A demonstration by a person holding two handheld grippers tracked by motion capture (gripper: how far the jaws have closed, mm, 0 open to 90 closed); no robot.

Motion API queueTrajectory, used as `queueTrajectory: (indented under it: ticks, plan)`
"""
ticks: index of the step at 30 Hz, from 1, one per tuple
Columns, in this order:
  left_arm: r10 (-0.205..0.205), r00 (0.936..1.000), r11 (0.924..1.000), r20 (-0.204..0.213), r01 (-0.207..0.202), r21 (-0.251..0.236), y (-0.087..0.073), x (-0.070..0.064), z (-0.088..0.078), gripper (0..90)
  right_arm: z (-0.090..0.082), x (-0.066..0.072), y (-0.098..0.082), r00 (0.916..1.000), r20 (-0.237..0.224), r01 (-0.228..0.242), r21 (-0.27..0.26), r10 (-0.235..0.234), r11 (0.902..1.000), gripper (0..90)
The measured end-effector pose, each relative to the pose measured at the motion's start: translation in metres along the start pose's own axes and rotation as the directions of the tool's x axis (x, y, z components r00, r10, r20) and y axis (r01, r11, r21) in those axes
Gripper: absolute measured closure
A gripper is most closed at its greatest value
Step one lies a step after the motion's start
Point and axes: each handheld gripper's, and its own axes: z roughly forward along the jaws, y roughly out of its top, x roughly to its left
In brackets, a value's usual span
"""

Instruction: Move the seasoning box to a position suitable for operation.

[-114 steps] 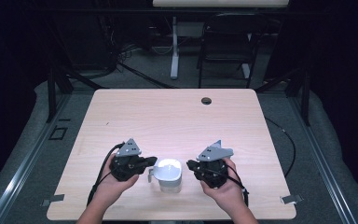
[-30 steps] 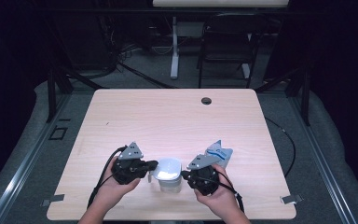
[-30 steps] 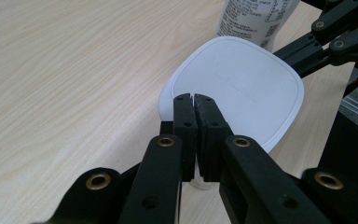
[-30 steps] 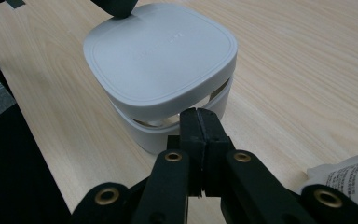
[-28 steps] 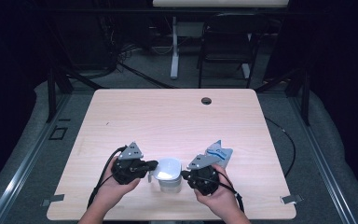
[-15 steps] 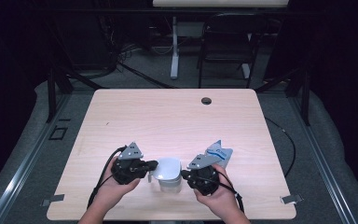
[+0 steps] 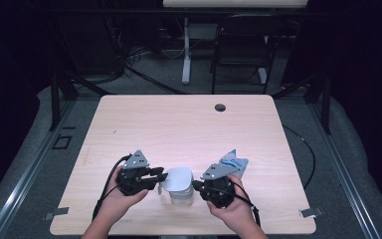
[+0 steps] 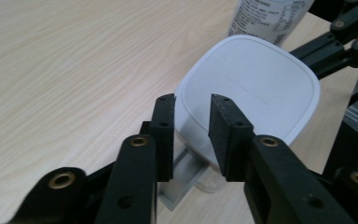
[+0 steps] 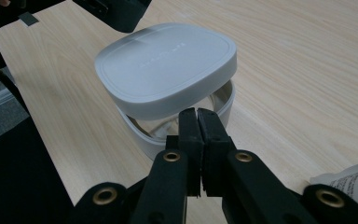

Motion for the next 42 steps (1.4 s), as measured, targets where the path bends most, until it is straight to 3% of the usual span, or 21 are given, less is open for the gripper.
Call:
queueTrajectory:
  ticks: [24,42]
  plan:
    - [-0.06,0.9962,0.9976,-0.063,0.058,-0.037,-0.007,0.02,-0.015,57.9,-0.003,0.004,0.003,0.9999,-0.013,0.005,-0.024,-0.005,0.9997,87.8]
    - [-0.082,0.994,0.9957,-0.072,0.079,-0.049,-0.009,0.025,-0.022,56.6,-0.001,0.005,0.004,0.9997,-0.024,0.006,-0.022,-0.006,0.9997,86.6]
